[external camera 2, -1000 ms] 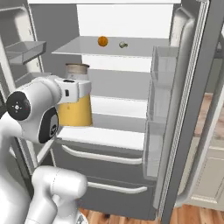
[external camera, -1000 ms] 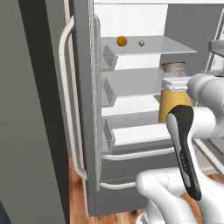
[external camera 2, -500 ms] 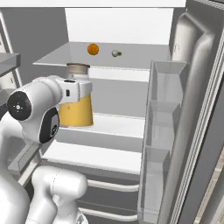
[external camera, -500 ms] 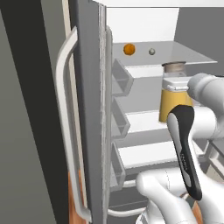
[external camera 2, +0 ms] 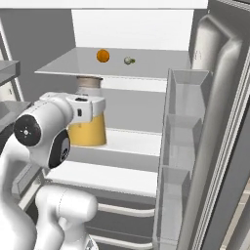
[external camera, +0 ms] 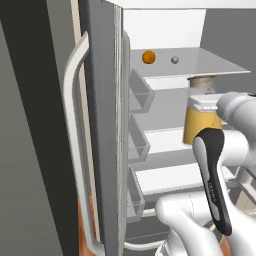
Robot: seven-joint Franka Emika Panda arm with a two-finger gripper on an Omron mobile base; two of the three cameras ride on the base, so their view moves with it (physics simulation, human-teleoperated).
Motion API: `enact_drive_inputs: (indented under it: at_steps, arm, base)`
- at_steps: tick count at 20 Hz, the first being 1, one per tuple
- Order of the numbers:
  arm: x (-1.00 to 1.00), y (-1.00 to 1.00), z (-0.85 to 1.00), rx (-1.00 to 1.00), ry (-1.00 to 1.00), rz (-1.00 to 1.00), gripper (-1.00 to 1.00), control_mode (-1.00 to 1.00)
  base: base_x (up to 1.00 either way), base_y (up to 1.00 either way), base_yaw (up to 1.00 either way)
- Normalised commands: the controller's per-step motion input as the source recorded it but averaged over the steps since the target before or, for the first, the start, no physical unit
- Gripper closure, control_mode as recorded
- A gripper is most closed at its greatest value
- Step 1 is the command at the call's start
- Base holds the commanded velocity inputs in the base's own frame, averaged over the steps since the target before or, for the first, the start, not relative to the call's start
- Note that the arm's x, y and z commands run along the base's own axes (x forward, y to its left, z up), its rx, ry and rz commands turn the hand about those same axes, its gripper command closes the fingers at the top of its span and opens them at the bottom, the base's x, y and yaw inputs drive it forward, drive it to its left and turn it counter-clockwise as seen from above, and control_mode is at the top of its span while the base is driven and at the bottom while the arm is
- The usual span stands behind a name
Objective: Move the orange and radish from the second highest shelf to the top shelf to make space. Then, place the pitcher from the counter on the cleared second highest shelf.
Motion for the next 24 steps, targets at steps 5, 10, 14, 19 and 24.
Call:
enact_drive_inputs:
  at_steps: [5,10,14,19,24]
  arm:
    - [0.00,-0.22,-0.49,0.00,-0.17,0.00,1.00,-1.00]
    - [0.09,-0.03,-0.44,0.00,-0.14,0.00,1.00,-1.00]
    - [0.06,0.00,-0.50,0.00,-0.13,0.00,1.00,-1.00]
    - [0.00,0.00,-0.77,0.00,-0.19,0.00,1.00,-1.00]
    - [0.00,0.00,-0.87,0.00,-0.26,0.00,1.00,-1.00]
  base:
    - [0.00,0.00,0.00]
    - [0.00,0.00,0.00]
    - [0.00,0.00,0.00]
    - [0.00,0.00,0.00]
    - [0.00,0.00,0.00]
